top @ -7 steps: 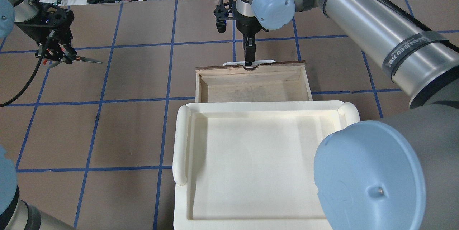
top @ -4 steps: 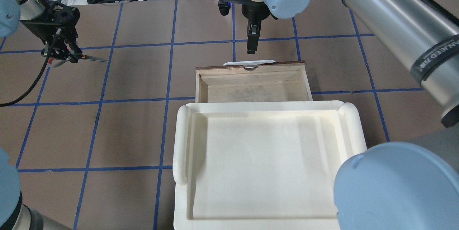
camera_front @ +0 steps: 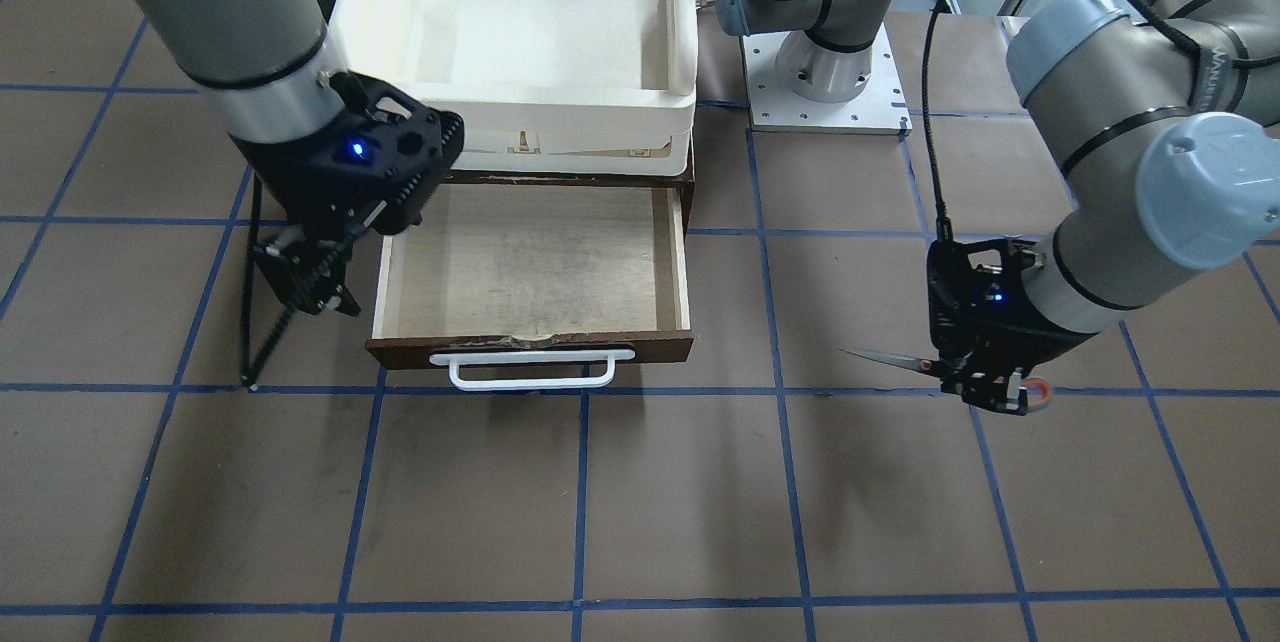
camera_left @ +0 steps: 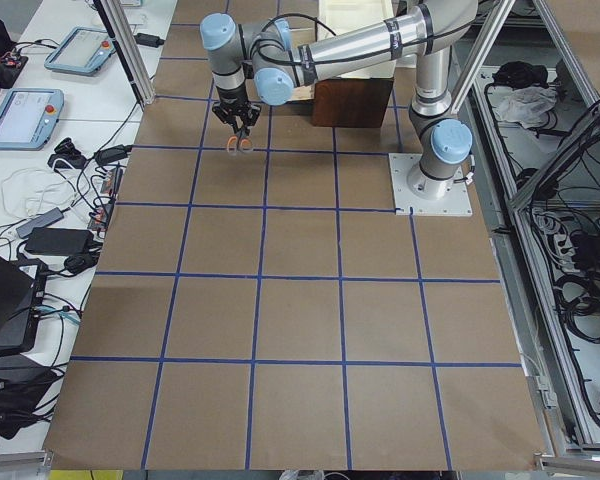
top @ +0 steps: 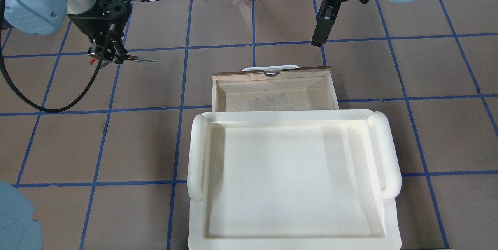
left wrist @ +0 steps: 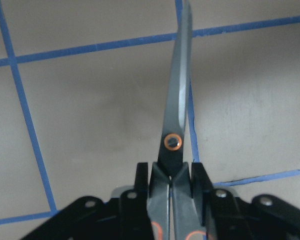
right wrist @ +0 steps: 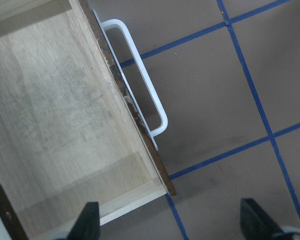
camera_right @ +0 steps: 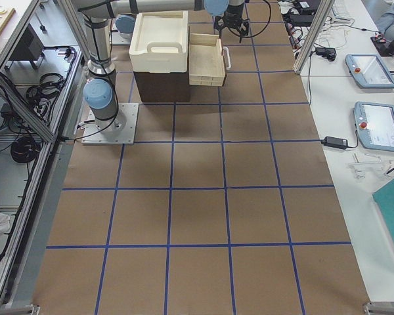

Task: Place scissors in drawer with both arms

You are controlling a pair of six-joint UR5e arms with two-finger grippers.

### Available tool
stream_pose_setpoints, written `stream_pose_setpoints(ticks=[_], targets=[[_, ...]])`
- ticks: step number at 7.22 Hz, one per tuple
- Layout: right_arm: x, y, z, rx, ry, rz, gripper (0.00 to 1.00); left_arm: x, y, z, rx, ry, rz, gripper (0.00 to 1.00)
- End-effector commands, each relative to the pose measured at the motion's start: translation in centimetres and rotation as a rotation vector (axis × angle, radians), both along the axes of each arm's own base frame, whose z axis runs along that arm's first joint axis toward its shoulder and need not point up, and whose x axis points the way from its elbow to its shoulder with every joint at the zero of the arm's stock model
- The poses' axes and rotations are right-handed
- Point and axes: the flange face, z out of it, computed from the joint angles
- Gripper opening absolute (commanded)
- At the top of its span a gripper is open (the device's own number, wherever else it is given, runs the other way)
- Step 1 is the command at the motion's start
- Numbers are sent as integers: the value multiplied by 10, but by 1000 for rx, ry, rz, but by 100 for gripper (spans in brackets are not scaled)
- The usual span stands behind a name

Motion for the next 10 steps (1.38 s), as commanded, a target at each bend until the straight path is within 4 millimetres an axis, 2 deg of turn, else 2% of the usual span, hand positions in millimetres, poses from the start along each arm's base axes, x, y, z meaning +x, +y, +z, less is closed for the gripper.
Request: stream_pose_setpoints(ticks=[1,2,3,6,7,9,10], targets=[[-18,49,34,-29,-29,-285,100,-93,21,14,-20,-5,-31,0],[-20,68,41,0,-32,-380,100,-127,35,18,-23,-6,-40,0],[-25,74,47,2,-35,-422,100,-158,50,16,-17,-6,-63,0],[-34,77,38,49,4,-462,100,-247,104,2,9,-13,-101,0],[-38,83,46,35,-3,-566,100,-264,118,4,6,-14,-109,0],[-39,90,49,55,-23,-852,100,-294,132,-6,24,0,-131,0],[-39,91,49,58,-26,-900,100,-297,133,-8,27,4,-134,0]])
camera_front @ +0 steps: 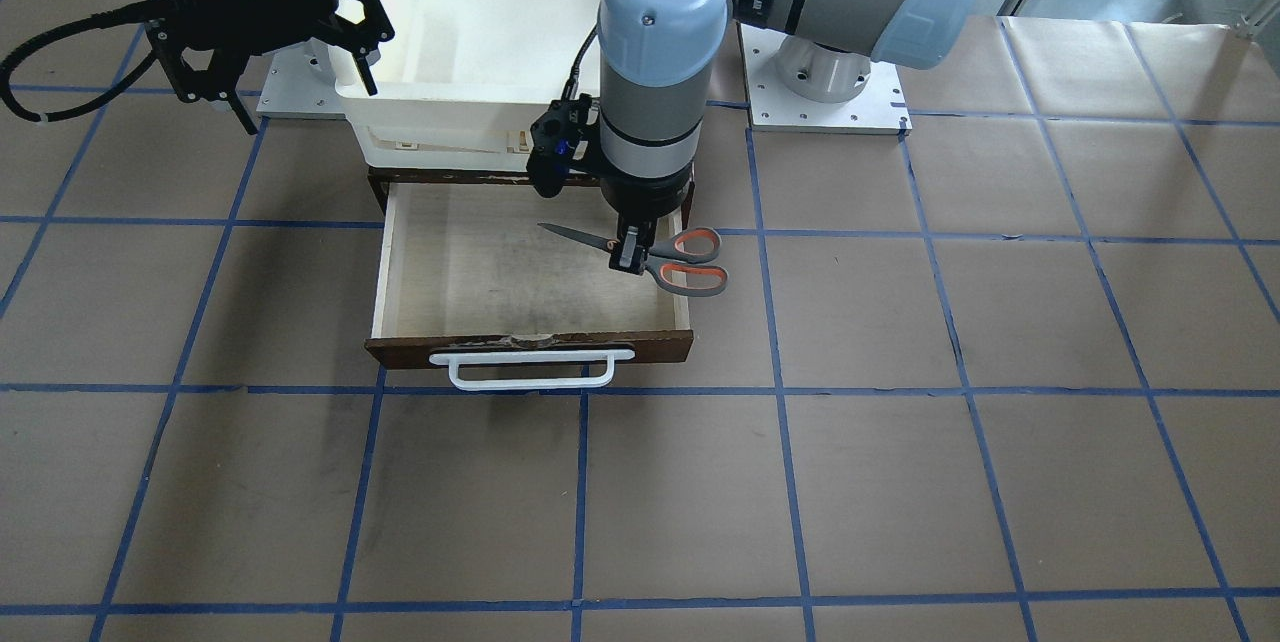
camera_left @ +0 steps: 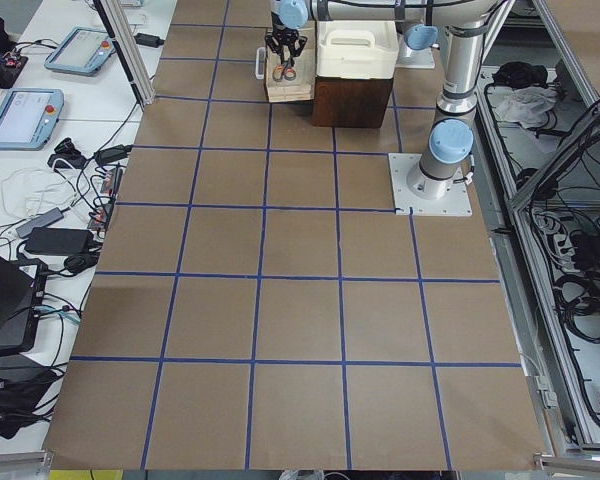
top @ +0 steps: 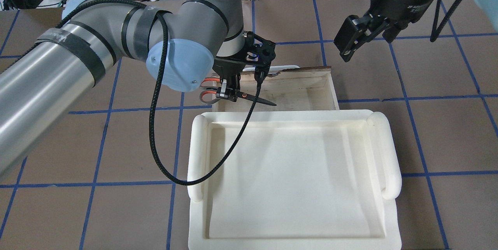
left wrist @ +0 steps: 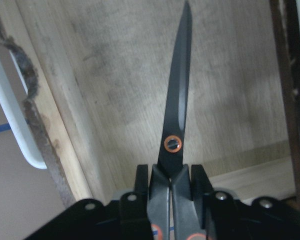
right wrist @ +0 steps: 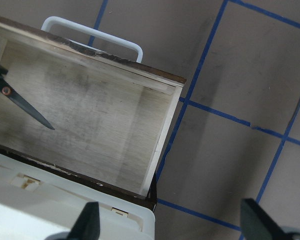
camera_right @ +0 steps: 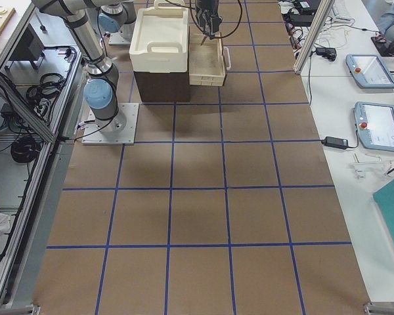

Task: Place scissors in drawer with both arms

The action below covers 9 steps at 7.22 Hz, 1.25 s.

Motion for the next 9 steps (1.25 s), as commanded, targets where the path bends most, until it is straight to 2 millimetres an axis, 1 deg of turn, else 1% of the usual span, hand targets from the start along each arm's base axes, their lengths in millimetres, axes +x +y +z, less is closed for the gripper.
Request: stream_pose_setpoints(ticks=[1,2,3,5,7,8,9], targets=[[0,2,2,4,-11,-192,100,-16,7,-9,20,15,4,0],[0,2,1,10,-16,-290,100,-23,11,-9,19,17,-3,0],[-1,3,1,11,-15,-317,100,-27,12,-10,13,21,-9,0],[-8,2,1,-9,57,-326,100,-31,8,-16,4,27,-13,0],[-7,2,2,-12,46,-323,100,-31,7,-24,16,20,-13,0],[-7,2,4,-17,40,-327,100,-32,5,-26,19,20,-8,10],[-6,1,6,-30,36,-321,100,-32,5,-26,19,17,27,51]])
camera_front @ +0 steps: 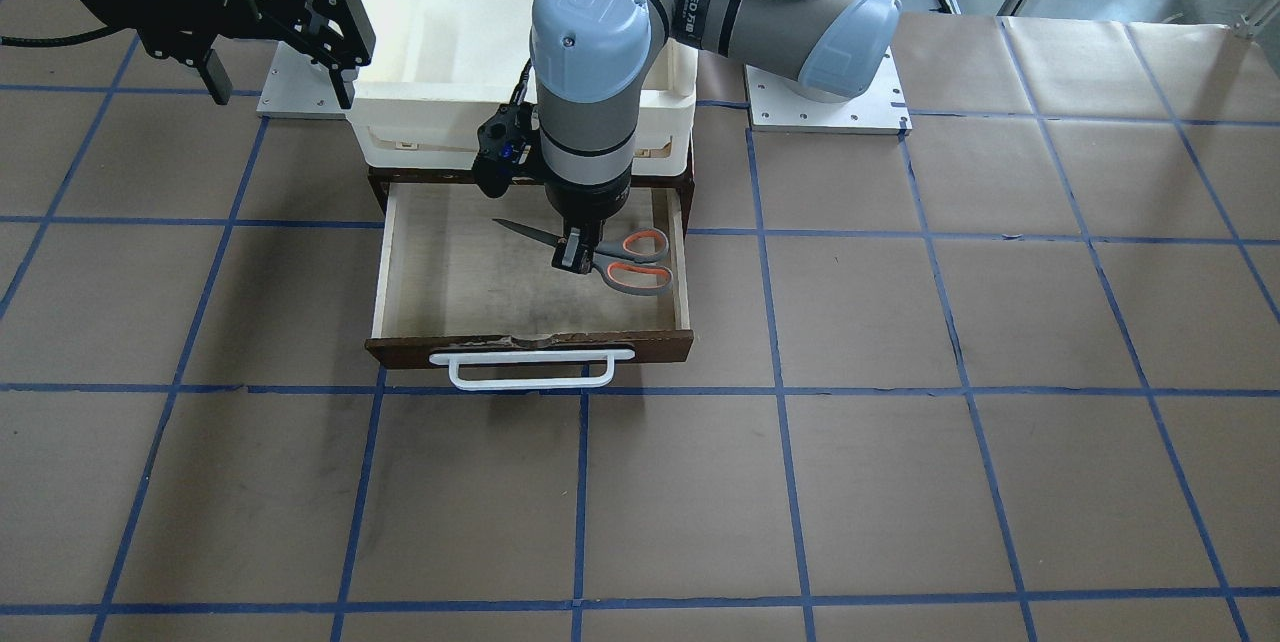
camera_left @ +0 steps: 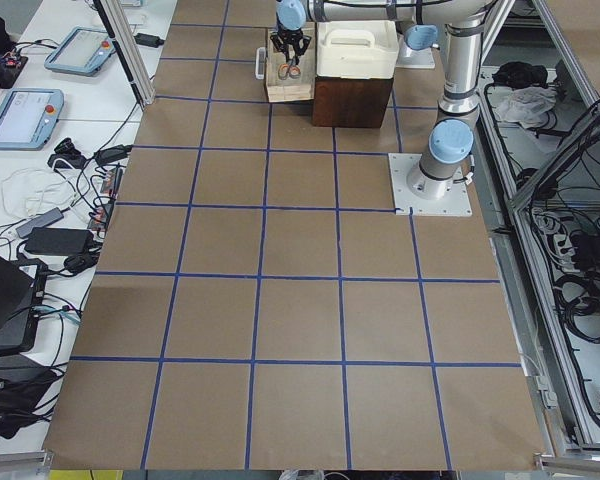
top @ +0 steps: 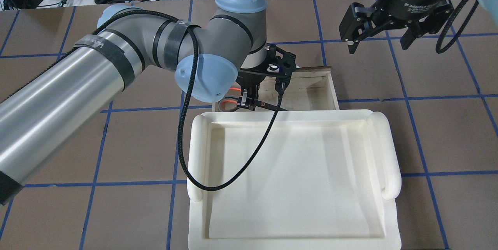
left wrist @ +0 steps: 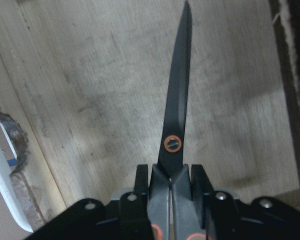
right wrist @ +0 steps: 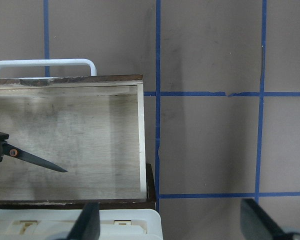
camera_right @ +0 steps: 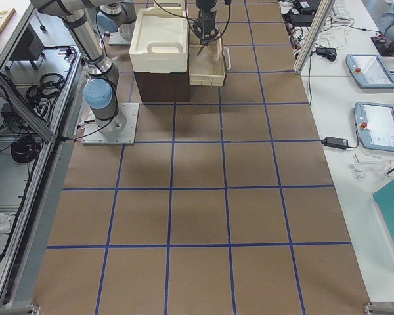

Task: Place scissors in drawer with both arms

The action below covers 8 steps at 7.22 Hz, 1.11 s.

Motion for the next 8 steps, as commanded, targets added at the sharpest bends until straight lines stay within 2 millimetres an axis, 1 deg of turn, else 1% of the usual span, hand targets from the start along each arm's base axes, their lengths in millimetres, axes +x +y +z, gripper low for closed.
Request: stream_pose_setpoints(ticks=[1,2,3,4,5,6,7,8], targets=[[2,0,5,-20,-18,3,100,0,-1,-1,1,-4,51,78],[5,1,5,-18,-52,9,100,0,0,1,-3,-3,57,81],[6,5,9,-26,-58,20,100,3,2,16,-25,7,68,81],[5,5,8,-23,-54,26,100,10,-2,38,-59,21,141,81],[5,5,8,-24,-50,38,100,25,-9,61,-94,38,252,79],[4,5,9,-26,-41,37,100,52,-22,82,-121,50,414,79],[4,5,8,-25,-41,37,100,71,-23,102,-140,62,642,80],[4,5,8,-25,-41,37,100,94,-22,120,-158,64,822,80]])
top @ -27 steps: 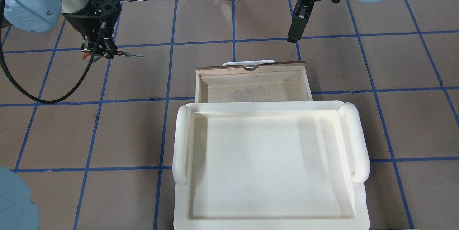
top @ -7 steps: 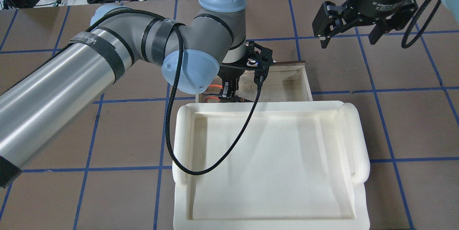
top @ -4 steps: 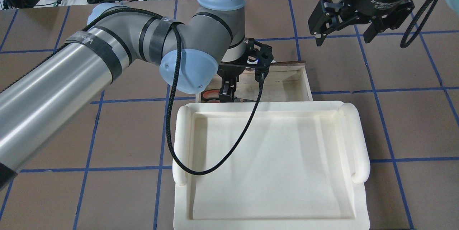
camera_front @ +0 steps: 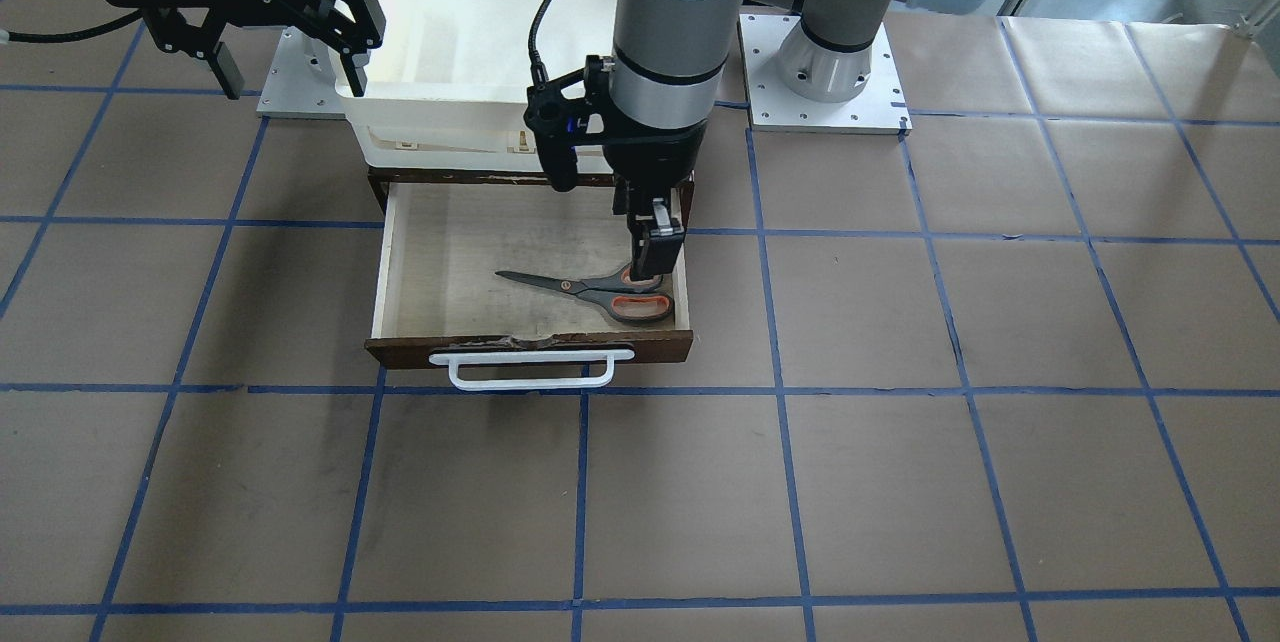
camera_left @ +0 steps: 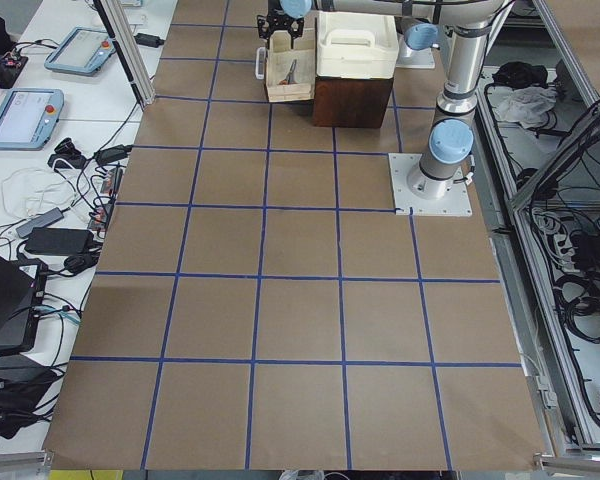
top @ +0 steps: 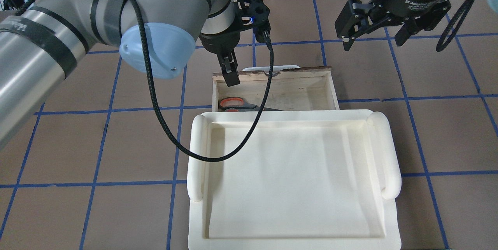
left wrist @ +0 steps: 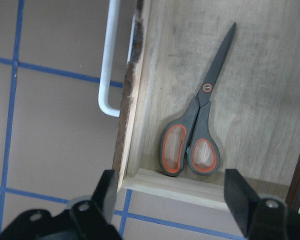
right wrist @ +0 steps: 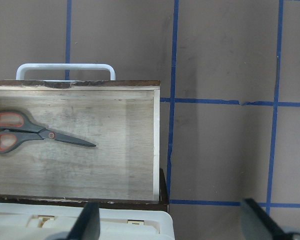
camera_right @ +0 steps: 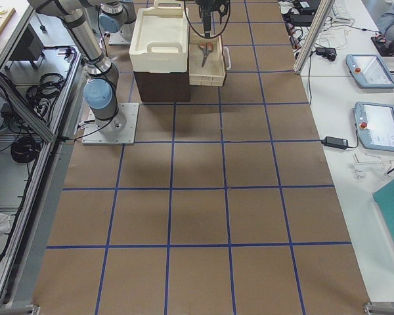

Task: Place scissors in drawer with both arms

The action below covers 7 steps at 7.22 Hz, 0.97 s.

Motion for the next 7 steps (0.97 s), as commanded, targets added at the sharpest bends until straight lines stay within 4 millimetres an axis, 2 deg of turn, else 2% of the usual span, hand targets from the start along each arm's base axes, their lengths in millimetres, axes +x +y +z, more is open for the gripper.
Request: stream_pose_setpoints(ticks=[1,2,3,5,6,7], targets=[[0,1,0,-1,-2,-1,100,59,3,39,2,29,425,84],[1,0,0,0,-6,1,100,94,1,52,7,47,614,96],[0,0,-1,2,-2,-1,100,123,1,60,7,45,768,100],[1,0,-1,2,1,1,100,181,-9,59,44,41,1007,100],[1,0,-1,0,0,1,100,202,-13,56,48,31,1048,100],[1,0,-2,2,1,2,100,212,-14,55,46,35,1076,100]])
